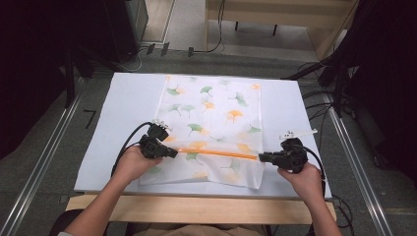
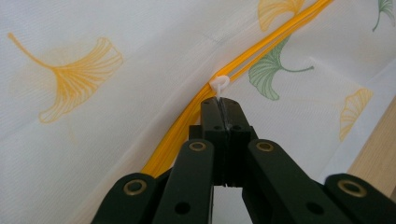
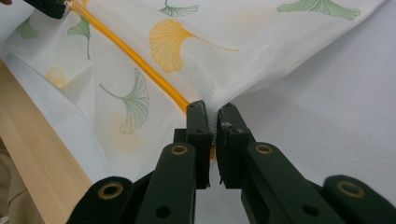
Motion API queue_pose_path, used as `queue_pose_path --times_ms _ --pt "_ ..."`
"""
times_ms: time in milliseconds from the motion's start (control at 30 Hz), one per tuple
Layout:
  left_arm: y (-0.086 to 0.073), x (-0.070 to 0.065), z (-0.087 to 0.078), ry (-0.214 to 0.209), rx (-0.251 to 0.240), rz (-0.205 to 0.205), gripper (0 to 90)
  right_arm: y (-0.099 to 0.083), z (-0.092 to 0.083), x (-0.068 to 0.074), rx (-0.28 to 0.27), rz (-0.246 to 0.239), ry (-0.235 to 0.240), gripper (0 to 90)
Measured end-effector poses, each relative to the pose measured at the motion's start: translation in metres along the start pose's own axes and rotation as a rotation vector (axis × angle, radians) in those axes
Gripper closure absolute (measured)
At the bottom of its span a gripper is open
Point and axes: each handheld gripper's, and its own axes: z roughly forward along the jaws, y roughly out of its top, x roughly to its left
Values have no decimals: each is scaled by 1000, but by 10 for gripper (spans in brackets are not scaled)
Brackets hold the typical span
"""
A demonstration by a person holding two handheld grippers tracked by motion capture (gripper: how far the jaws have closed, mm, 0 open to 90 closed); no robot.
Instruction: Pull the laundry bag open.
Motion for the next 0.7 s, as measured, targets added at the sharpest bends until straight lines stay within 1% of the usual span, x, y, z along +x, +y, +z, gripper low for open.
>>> queue_pose_path --times_ms 33,67,100,133,233,400,500,533,600,633,700 --pt "-1 1 -1 3 -4 -8 900 0 0 0 0 -1 2 862" --pt "-2 2 -3 17 2 0 900 0 0 0 0 -1 2 862" --pt "-3 3 -3 13 -4 -13 900 0 0 0 1 -1 3 863" --pt "-4 6 -4 0 -4 -14 900 0 0 0 1 -1 3 862" --pt "-5 5 -4 -4 -2 -9 900 0 1 0 6 -5 0 863" --pt "-7 6 -5 -12 -2 -23 900 0 0 1 3 0 1 862" --pt "-8 7 -6 -5 -1 -19 900 0 0 0 2 -2 1 862" --pt "-9 7 -7 -2 -2 -27 900 0 0 0 3 -1 0 862" --pt "-10 10 -8 -16 -4 -31 900 -1 0 0 1 -1 3 862" --pt "-11 10 -9 -21 -6 -32 900 -1 0 0 1 0 3 862" --pt "-11 10 -10 -16 -7 -22 900 0 0 0 3 -2 1 862"
